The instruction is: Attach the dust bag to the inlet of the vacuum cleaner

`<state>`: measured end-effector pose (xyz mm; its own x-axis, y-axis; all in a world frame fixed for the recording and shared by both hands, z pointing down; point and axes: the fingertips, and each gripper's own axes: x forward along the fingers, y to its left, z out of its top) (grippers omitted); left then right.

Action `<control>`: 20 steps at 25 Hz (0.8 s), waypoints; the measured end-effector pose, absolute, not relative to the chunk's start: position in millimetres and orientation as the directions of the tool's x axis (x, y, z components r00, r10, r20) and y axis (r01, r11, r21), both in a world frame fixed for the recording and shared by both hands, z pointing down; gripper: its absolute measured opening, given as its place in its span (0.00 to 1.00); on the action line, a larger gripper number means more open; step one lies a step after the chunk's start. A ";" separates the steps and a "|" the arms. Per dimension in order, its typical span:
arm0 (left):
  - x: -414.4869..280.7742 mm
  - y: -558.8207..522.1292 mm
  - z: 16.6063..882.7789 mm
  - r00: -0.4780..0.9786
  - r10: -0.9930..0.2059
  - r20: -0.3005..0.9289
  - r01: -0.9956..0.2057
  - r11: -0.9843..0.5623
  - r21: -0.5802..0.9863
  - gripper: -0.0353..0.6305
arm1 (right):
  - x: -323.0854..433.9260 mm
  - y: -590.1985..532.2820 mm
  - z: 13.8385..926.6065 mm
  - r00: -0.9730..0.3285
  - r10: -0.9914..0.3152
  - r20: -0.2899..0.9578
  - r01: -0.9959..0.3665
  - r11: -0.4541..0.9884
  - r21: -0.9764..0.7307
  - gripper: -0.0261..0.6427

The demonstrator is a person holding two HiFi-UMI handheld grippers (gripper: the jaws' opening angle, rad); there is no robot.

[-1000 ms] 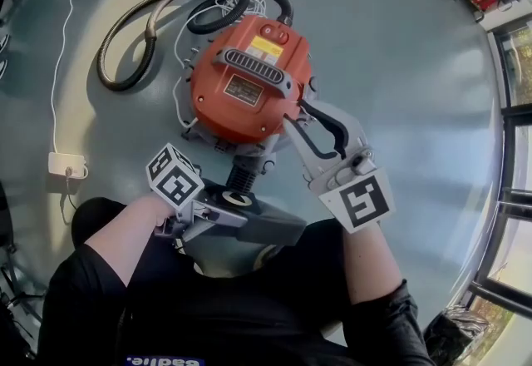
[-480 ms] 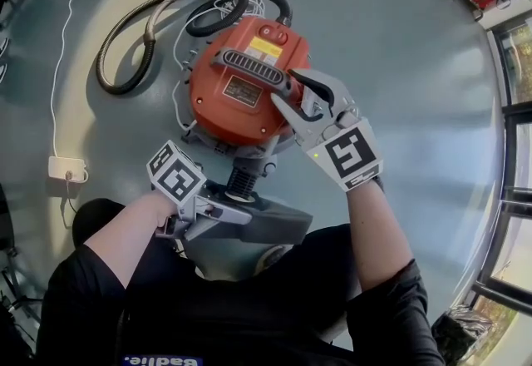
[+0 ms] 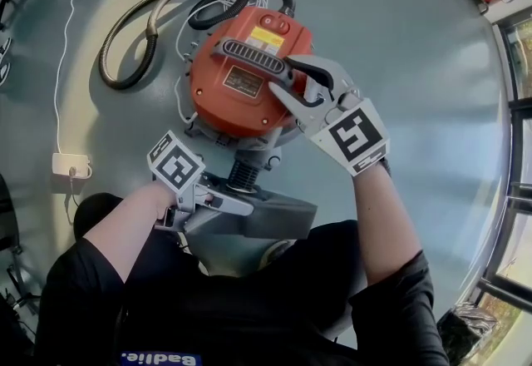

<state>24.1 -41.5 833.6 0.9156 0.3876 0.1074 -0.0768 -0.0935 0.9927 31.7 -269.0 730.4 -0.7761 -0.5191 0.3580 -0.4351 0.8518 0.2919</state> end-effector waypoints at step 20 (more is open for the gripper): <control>18.0 -47.4 836.2 0.852 0.504 0.142 -0.088 -0.129 0.988 0.57 | 29.5 -268.9 733.3 -0.748 -0.552 0.370 -0.449 0.830 0.330 0.26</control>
